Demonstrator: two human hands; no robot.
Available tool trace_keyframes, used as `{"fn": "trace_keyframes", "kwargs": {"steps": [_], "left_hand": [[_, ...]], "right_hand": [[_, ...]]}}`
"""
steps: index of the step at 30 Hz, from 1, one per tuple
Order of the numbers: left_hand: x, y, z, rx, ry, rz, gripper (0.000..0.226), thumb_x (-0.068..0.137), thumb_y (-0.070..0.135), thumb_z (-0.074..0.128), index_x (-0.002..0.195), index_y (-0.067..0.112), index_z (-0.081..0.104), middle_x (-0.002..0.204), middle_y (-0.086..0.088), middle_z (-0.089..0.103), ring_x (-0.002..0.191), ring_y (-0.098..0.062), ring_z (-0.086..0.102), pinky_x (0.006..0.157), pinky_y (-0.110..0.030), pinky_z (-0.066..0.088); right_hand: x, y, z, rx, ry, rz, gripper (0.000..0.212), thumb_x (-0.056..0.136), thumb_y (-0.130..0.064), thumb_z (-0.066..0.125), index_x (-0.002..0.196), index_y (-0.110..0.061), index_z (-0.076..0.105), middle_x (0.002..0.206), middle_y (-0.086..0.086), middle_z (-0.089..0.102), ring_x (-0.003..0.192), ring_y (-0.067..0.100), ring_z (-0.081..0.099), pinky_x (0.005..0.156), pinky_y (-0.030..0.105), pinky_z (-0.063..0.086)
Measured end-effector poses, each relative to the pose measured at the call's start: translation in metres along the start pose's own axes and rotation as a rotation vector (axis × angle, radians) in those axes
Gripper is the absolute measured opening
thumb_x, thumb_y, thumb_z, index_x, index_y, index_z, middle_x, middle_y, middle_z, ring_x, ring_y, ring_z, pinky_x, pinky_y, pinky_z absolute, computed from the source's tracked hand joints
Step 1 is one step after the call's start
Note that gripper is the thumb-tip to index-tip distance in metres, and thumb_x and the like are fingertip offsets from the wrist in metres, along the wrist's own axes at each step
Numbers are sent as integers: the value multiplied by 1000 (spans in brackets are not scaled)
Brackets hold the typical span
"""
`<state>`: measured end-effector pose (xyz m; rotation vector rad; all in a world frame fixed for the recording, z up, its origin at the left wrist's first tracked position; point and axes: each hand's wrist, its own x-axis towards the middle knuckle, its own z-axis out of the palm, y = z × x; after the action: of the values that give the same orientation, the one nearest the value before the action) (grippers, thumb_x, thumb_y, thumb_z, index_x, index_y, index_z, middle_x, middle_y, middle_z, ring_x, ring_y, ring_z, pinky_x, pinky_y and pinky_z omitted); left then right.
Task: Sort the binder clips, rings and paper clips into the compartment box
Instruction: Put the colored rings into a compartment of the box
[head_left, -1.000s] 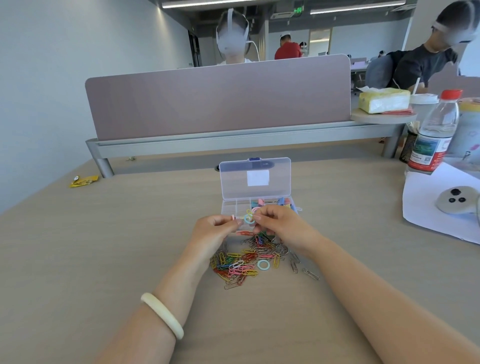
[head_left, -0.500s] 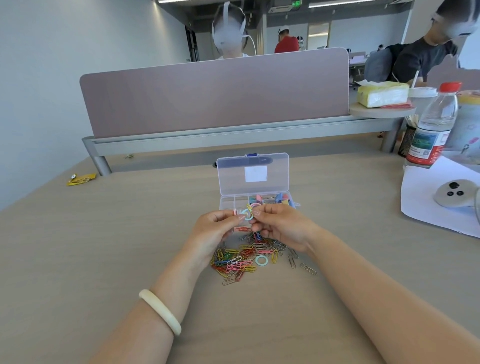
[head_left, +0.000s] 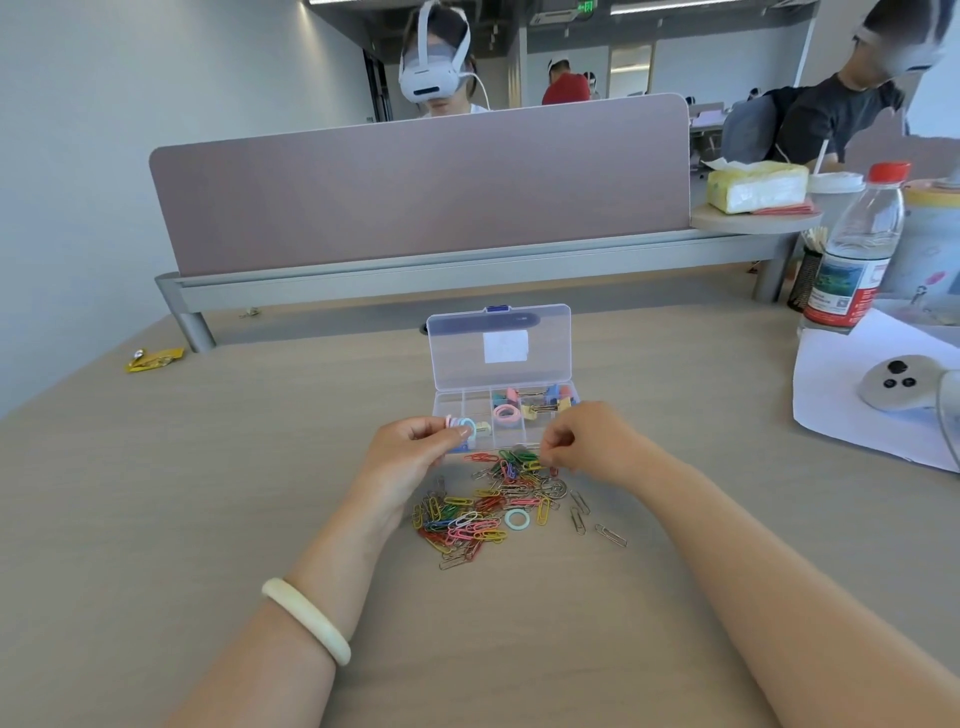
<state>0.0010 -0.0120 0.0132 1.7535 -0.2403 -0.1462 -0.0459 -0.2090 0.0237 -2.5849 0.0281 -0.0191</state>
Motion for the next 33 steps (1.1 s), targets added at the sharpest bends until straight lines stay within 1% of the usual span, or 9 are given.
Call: {"fn": "trace_keyframes", "kwargs": {"steps": [4,8,11,14,18,21,26,30,33], "left_hand": [[-1,-1,3,15,-49,9,15,76,24,69,68,11,69,41,11,39,41,-5,32,44,-13,29],[1,-2,3,19,-42,-10,21,76,25,70,75,4,69,44,9,37,43,-7,30,47,-20,27],[1,-3,3,25,-44,-27,24,74,27,71,77,3,68,46,7,38,43,-8,30,45,-21,26],[1,-4,4,43,-53,-25,25,73,28,72,79,3,68,43,9,38,38,-6,30,40,-16,26],[1,-4,5,40,-54,-21,23,74,26,71,78,3,68,42,10,38,39,-6,30,44,-22,25],[0,-4,5,49,-57,-27,24,74,27,72,79,4,68,45,6,39,38,-7,29,40,-19,25],[-1,-3,6,52,-61,-25,20,74,26,72,81,7,70,43,12,44,40,-3,35,43,-16,29],[0,-3,5,49,-64,-24,21,75,24,71,81,4,69,42,13,43,42,-4,35,47,-19,29],[-1,-2,5,26,-72,-30,17,75,23,71,79,6,69,39,13,43,41,-4,34,43,-16,29]], "right_hand": [[-3,-5,-5,-126,9,-36,18,82,-5,58,92,-9,72,96,5,72,86,15,60,73,24,46],[-19,-15,-8,-30,-123,-178,16,77,-20,70,93,-18,71,83,-12,59,74,3,51,67,19,42],[-24,-19,2,-43,-235,-194,25,71,-27,76,93,-20,68,85,-6,57,79,10,54,77,29,47],[-23,-19,10,-39,-215,-200,26,70,-30,76,91,-22,66,88,-3,58,83,16,57,77,33,48],[-22,-21,14,-29,-227,-216,18,73,-29,74,87,-19,66,84,-4,60,76,12,55,71,33,47],[-22,-21,15,11,-240,-204,10,73,-23,73,80,-19,67,77,-5,61,70,10,55,69,36,51],[-20,-18,17,59,-210,-180,4,75,-19,69,74,-21,65,69,-9,61,63,6,53,65,30,49],[-20,-16,13,11,-170,-176,8,78,-18,65,84,-22,60,78,-7,60,70,9,53,69,28,47],[-24,-21,12,110,-268,-203,17,75,-23,71,87,-24,61,77,-8,57,66,6,50,65,24,43]]}}
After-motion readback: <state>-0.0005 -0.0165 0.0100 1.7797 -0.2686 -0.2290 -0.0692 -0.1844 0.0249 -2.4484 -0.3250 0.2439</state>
